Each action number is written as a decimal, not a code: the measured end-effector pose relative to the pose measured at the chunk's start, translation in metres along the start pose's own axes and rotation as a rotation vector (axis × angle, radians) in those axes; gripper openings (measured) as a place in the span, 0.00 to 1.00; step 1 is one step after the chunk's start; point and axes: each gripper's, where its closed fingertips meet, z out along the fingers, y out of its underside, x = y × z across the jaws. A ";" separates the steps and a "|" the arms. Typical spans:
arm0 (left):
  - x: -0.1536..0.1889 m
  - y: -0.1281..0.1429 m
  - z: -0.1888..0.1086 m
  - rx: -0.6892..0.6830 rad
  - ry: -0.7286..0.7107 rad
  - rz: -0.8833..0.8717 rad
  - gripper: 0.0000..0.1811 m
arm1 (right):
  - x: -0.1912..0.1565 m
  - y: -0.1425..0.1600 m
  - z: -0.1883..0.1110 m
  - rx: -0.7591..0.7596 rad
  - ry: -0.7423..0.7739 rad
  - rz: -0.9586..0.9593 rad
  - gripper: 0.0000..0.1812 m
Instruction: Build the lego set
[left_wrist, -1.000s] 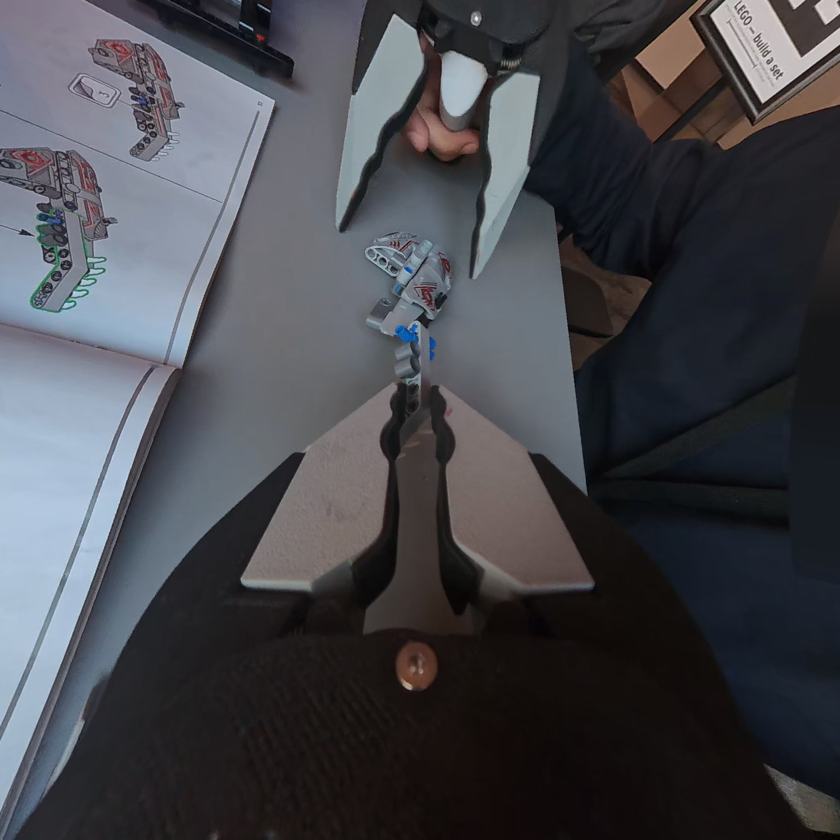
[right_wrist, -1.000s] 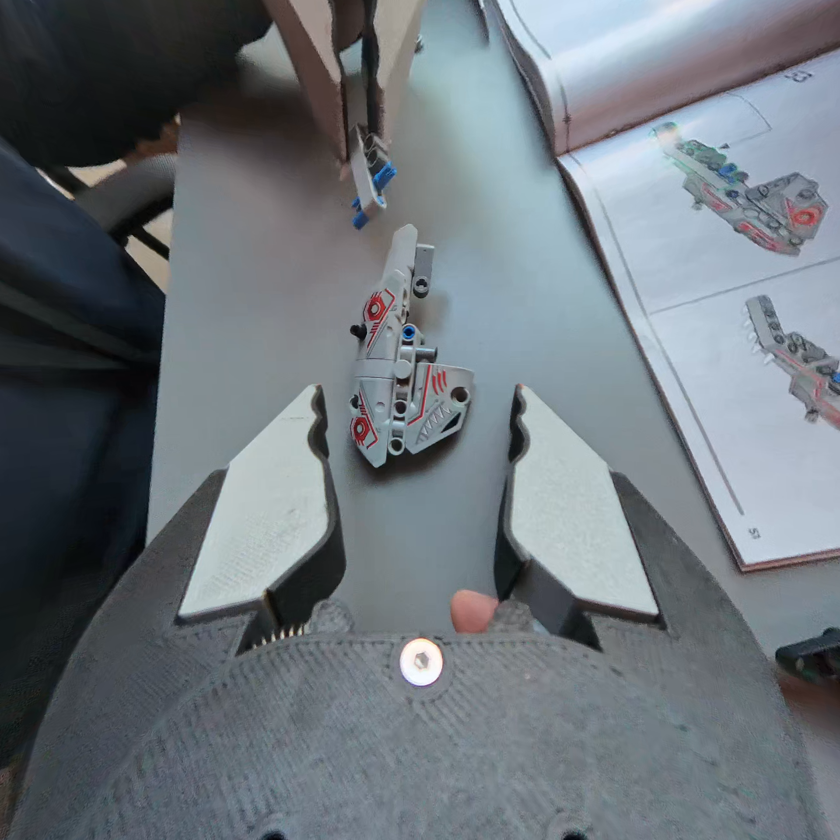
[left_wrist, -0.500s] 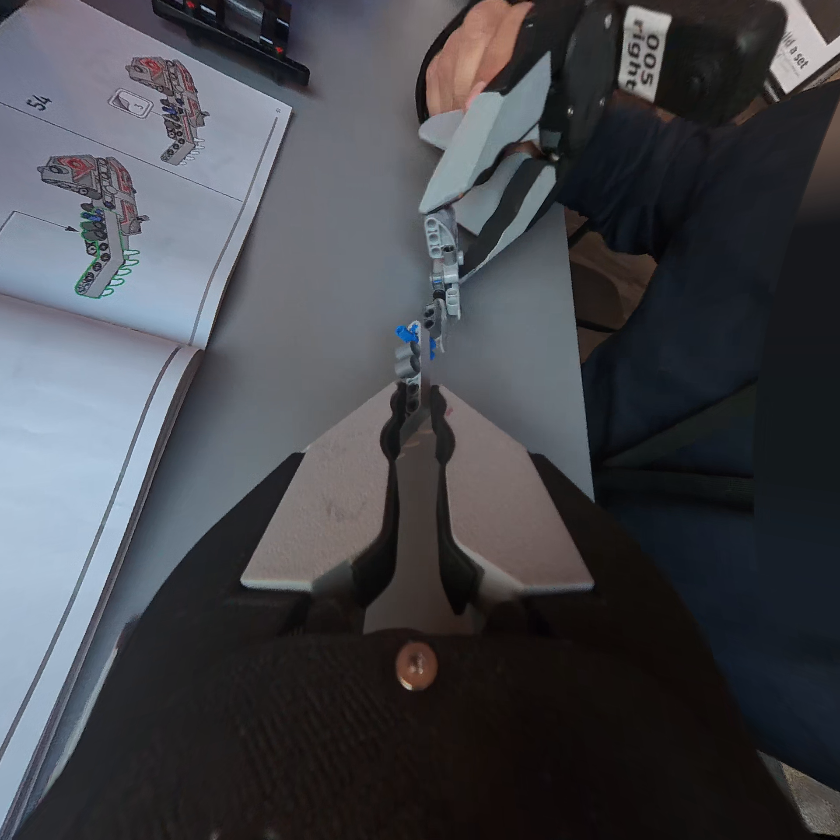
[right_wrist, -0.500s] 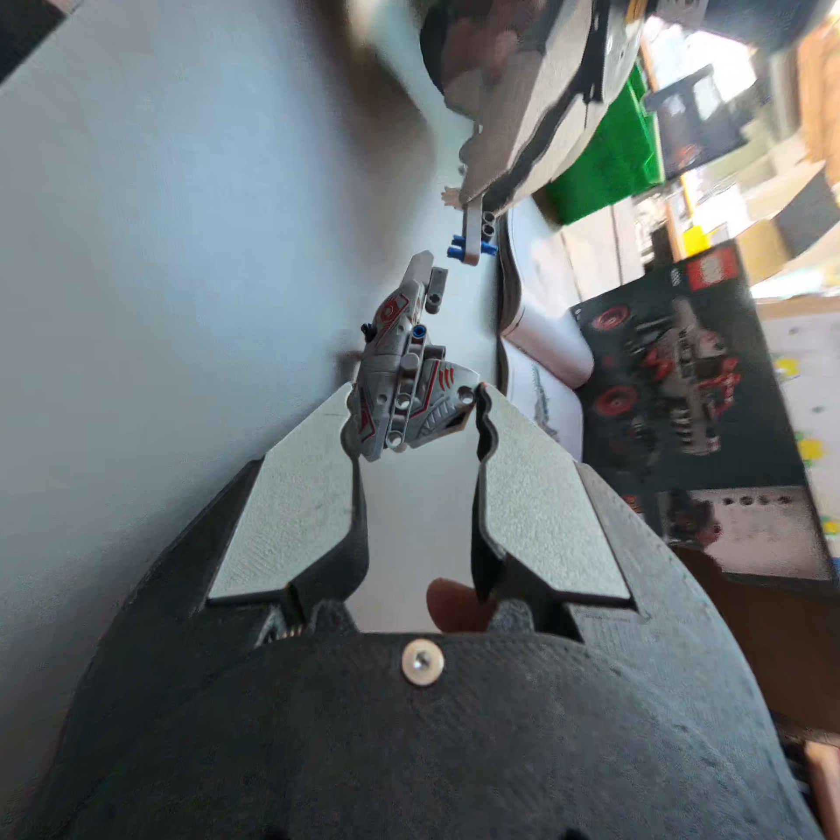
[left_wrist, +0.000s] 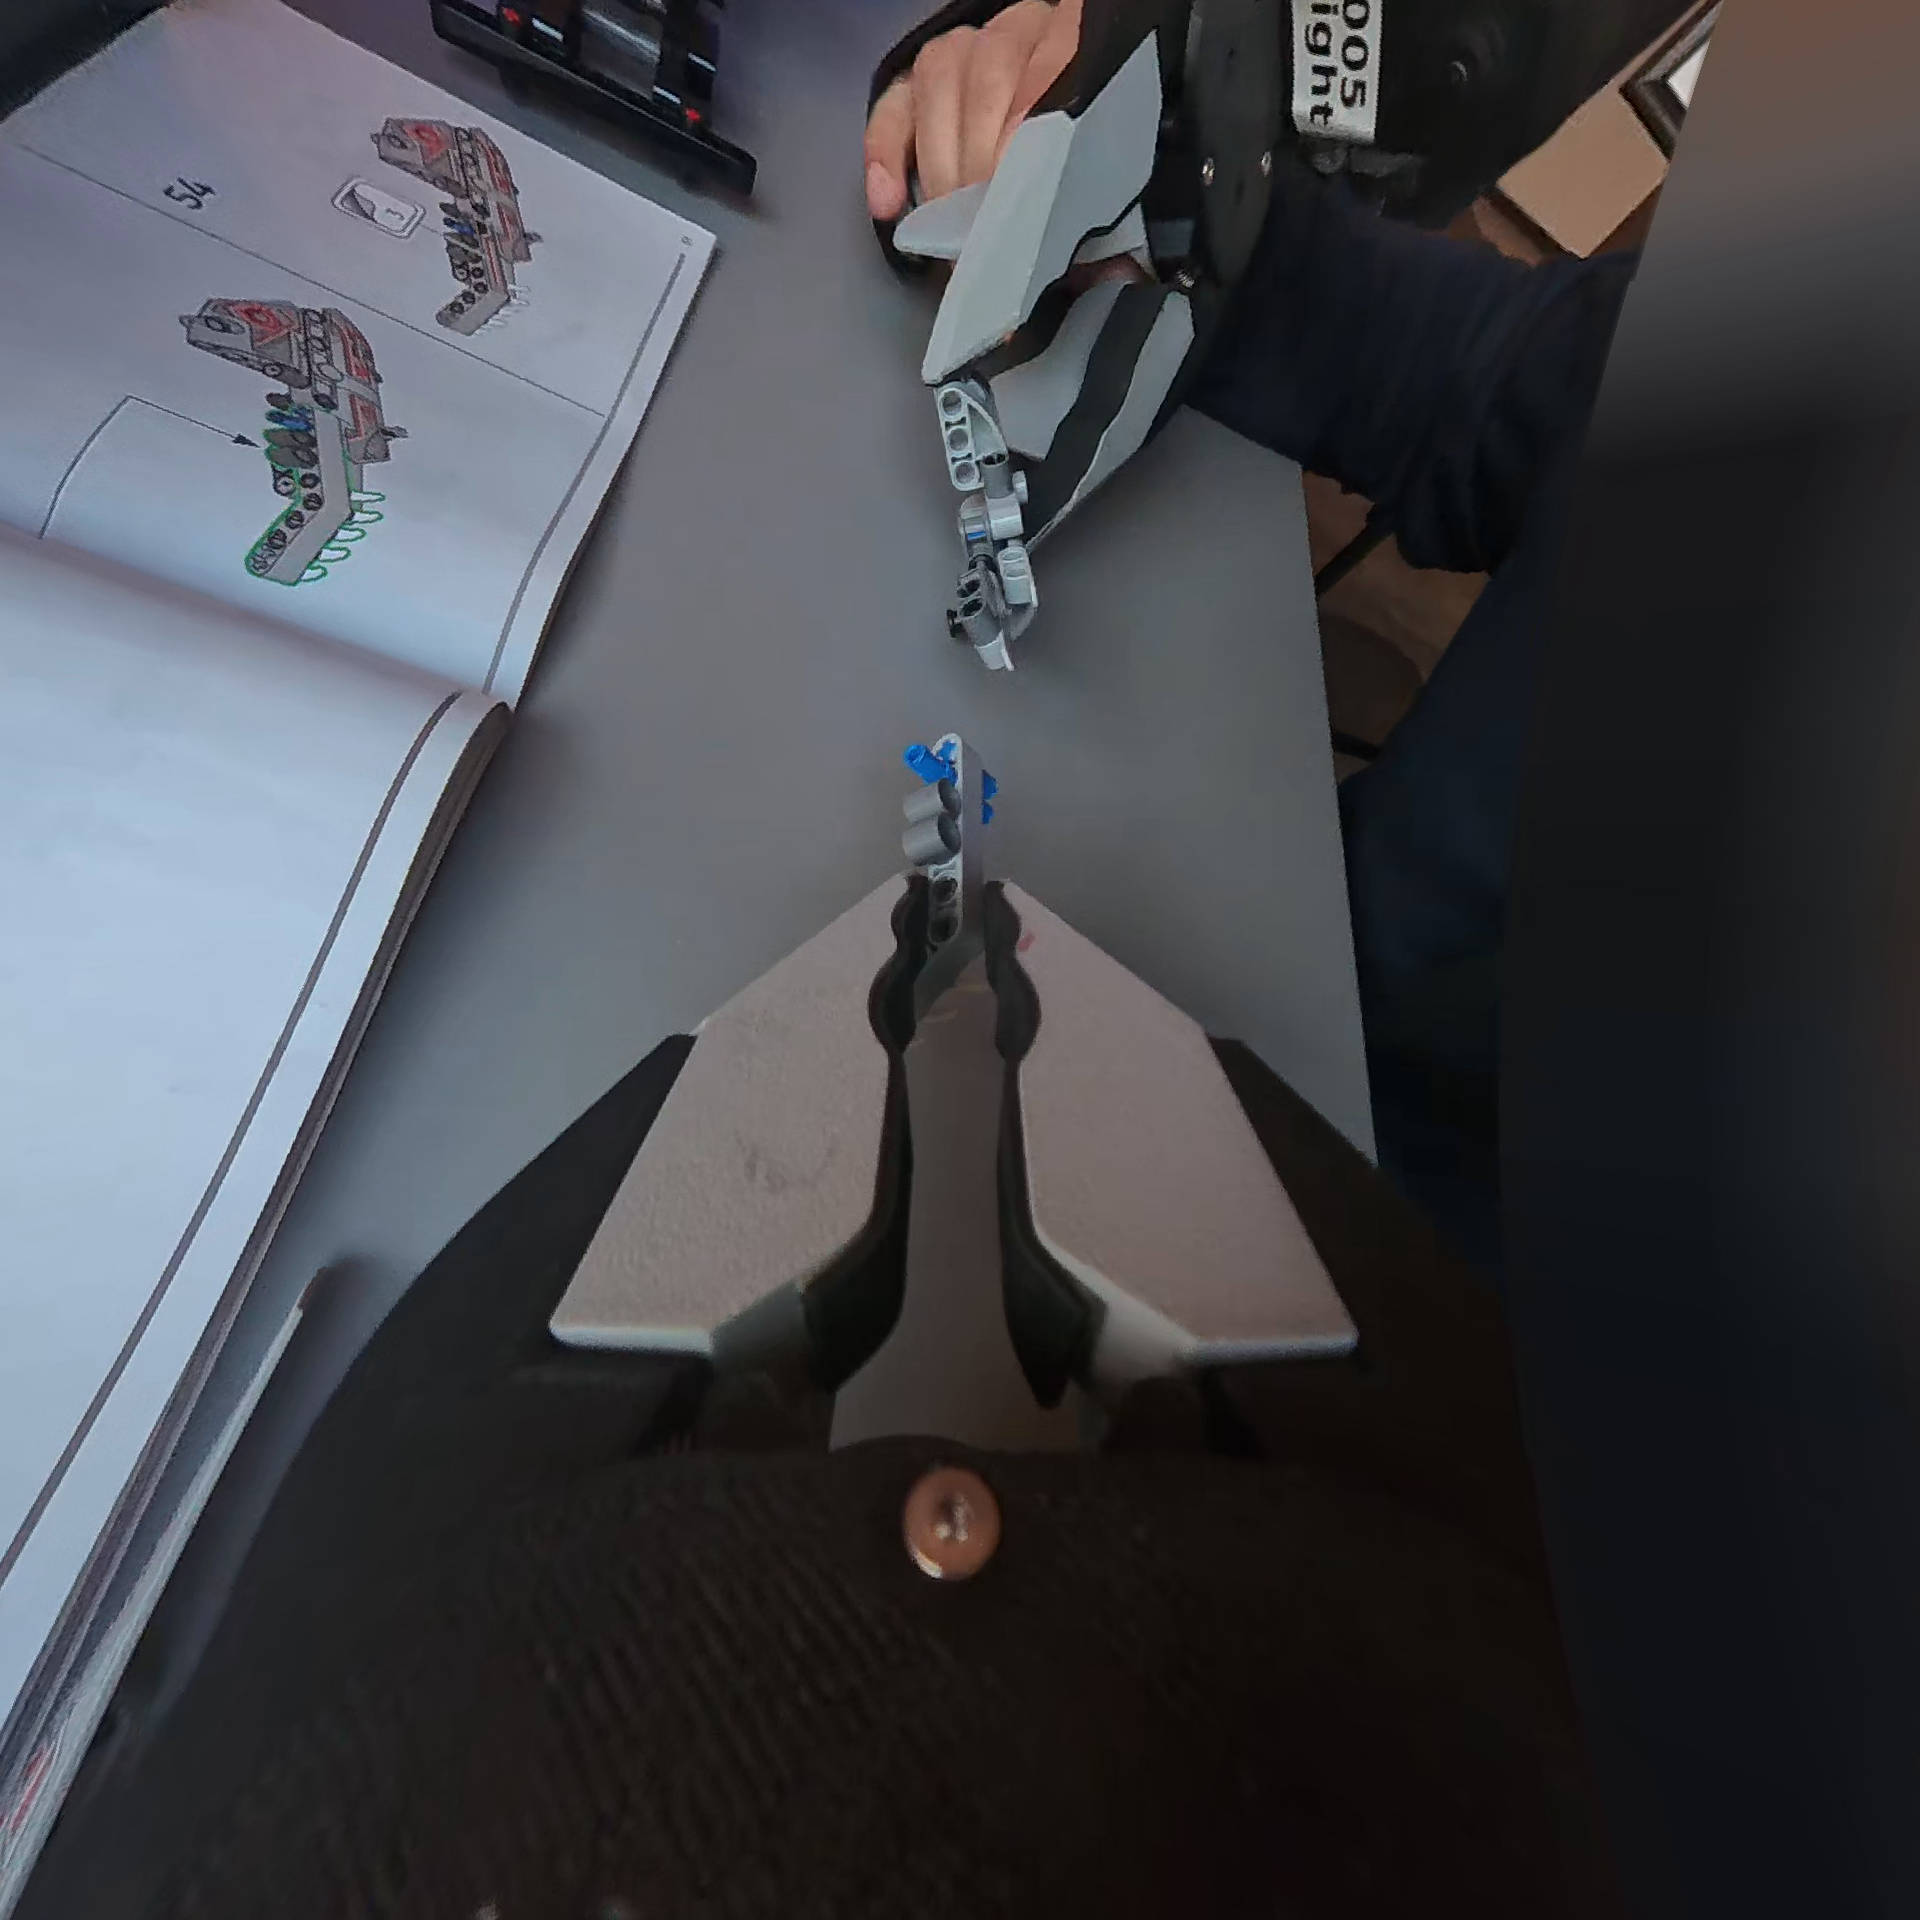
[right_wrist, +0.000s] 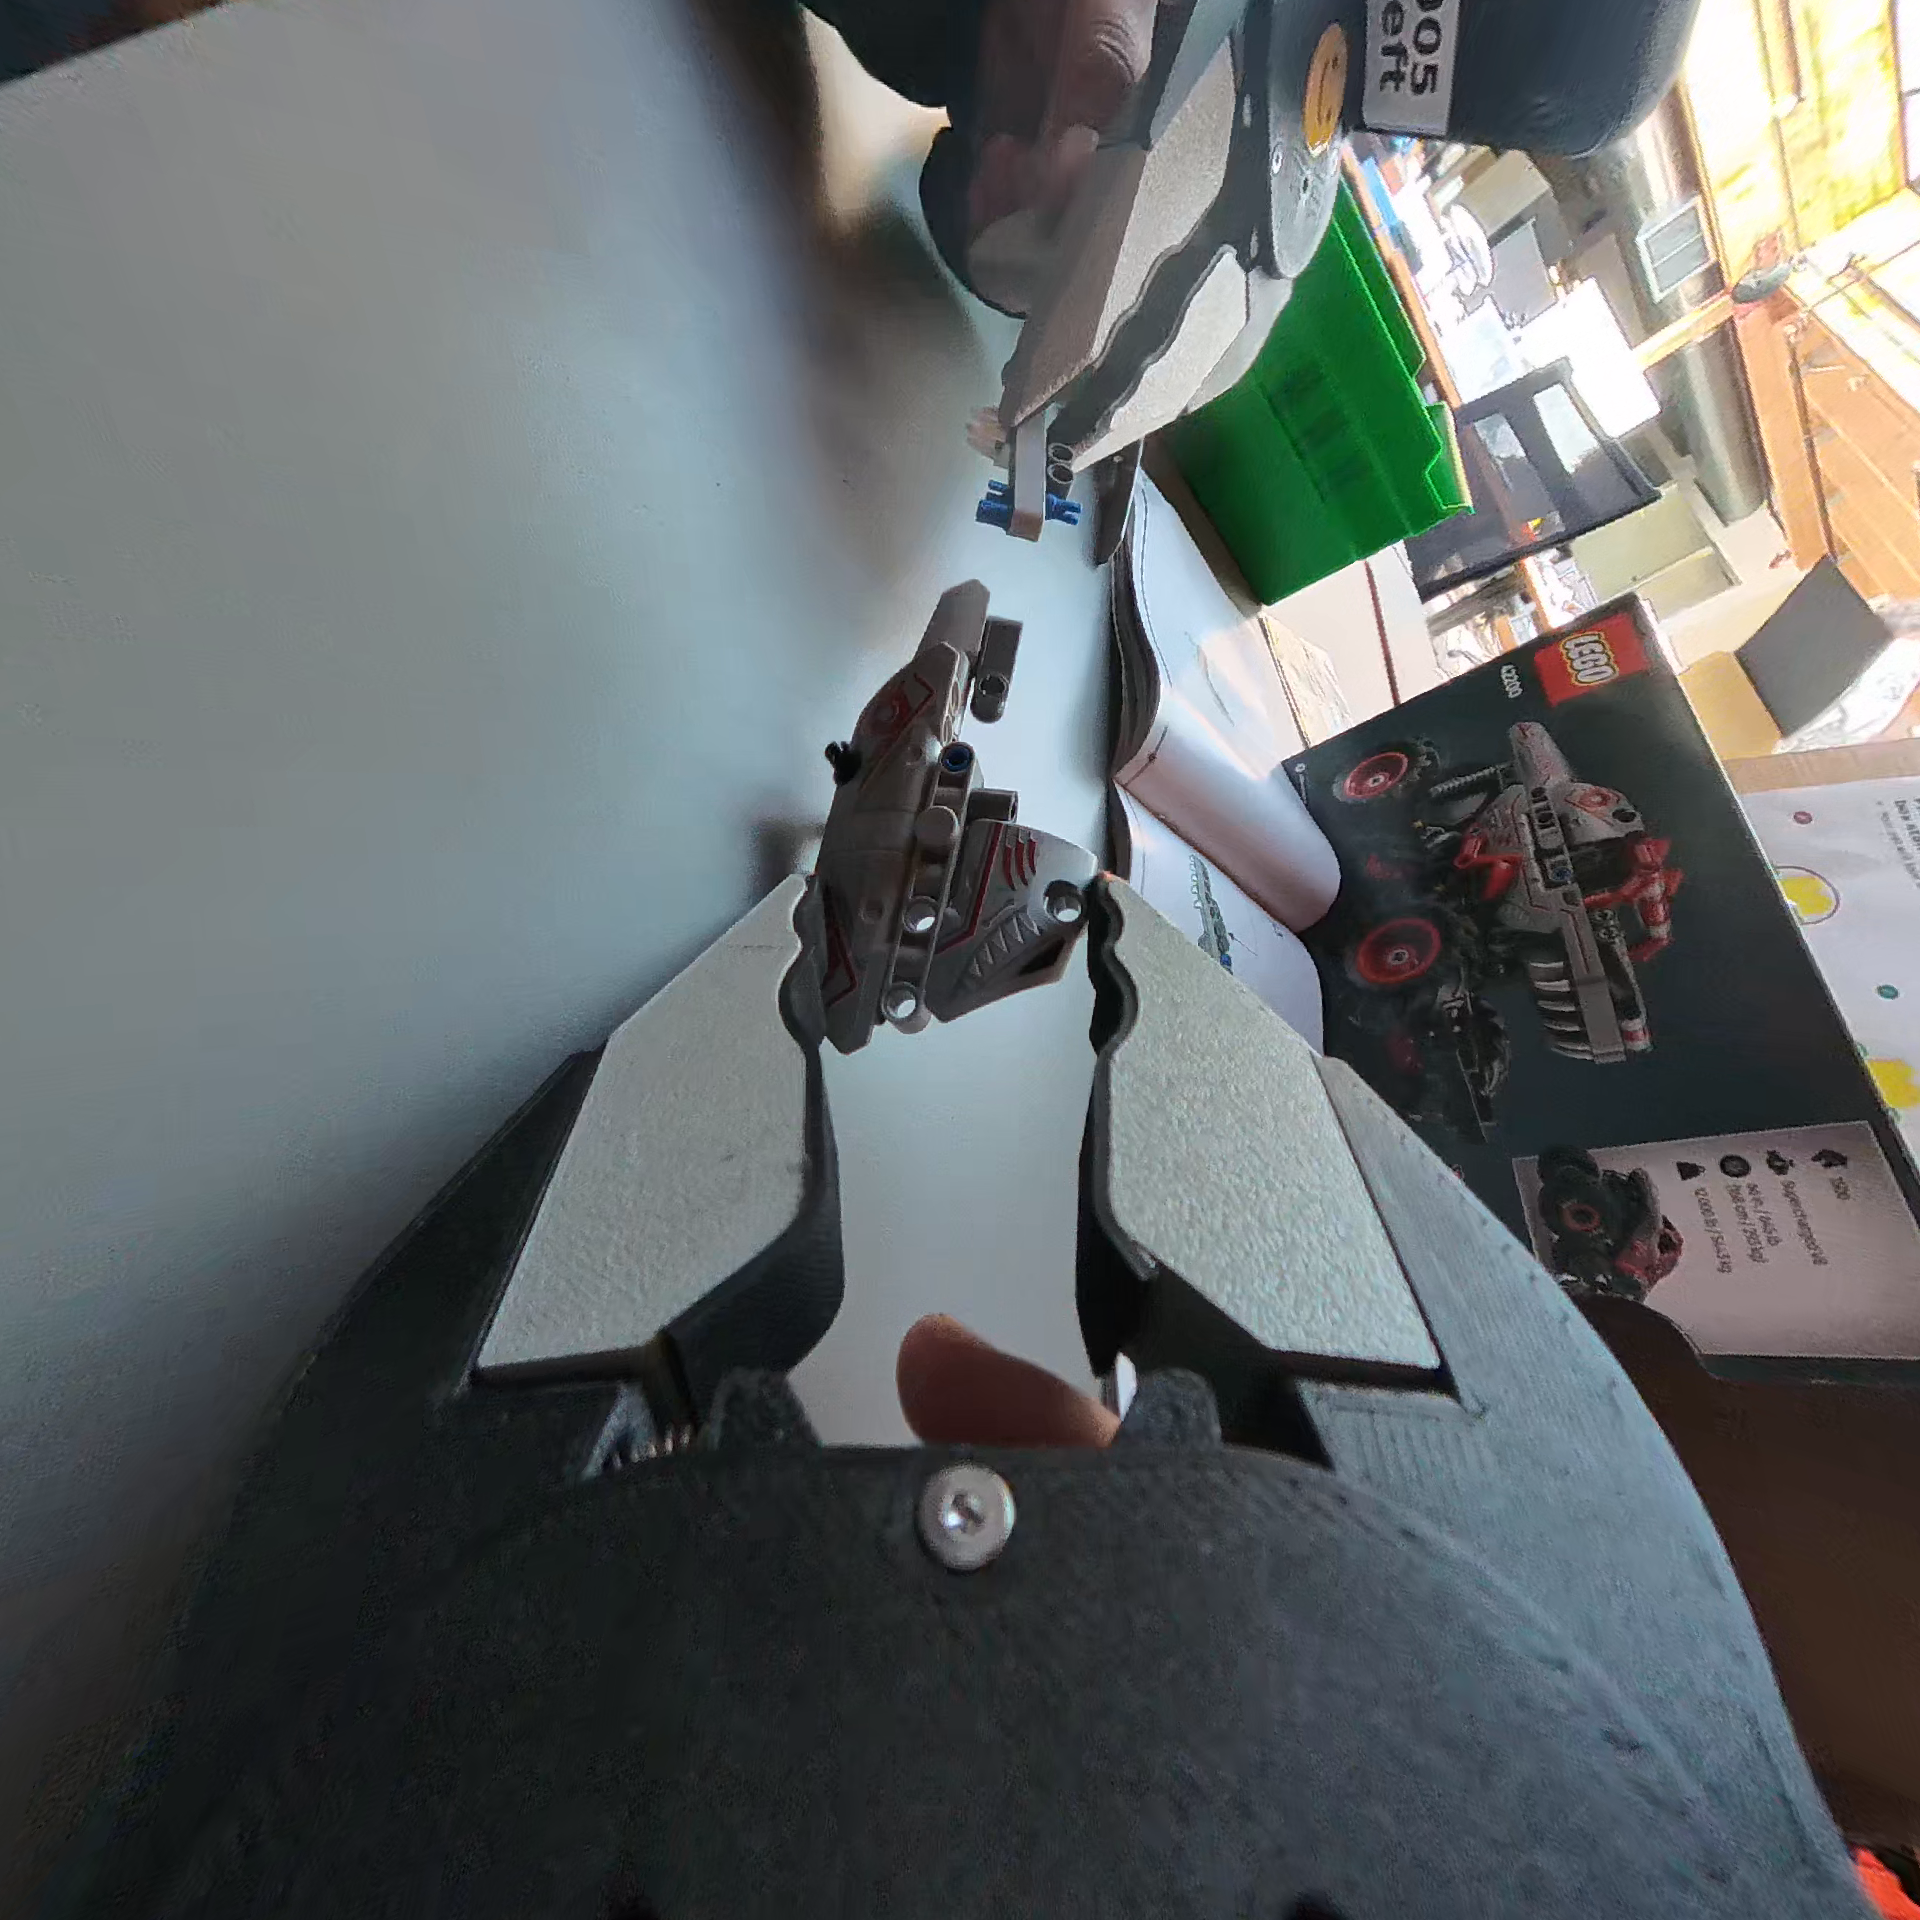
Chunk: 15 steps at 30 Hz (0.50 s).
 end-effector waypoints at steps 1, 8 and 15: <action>-0.001 0.001 0.000 0.001 0.000 -0.004 0.04 | 0.000 0.000 0.000 0.002 0.000 -0.006 0.27; 0.000 0.001 0.003 0.008 -0.020 0.026 0.04 | -0.003 -0.004 -0.001 -0.053 0.004 -0.142 0.27; -0.005 0.003 0.000 0.013 -0.028 0.023 0.04 | -0.007 -0.011 0.003 -0.089 0.019 -0.269 0.27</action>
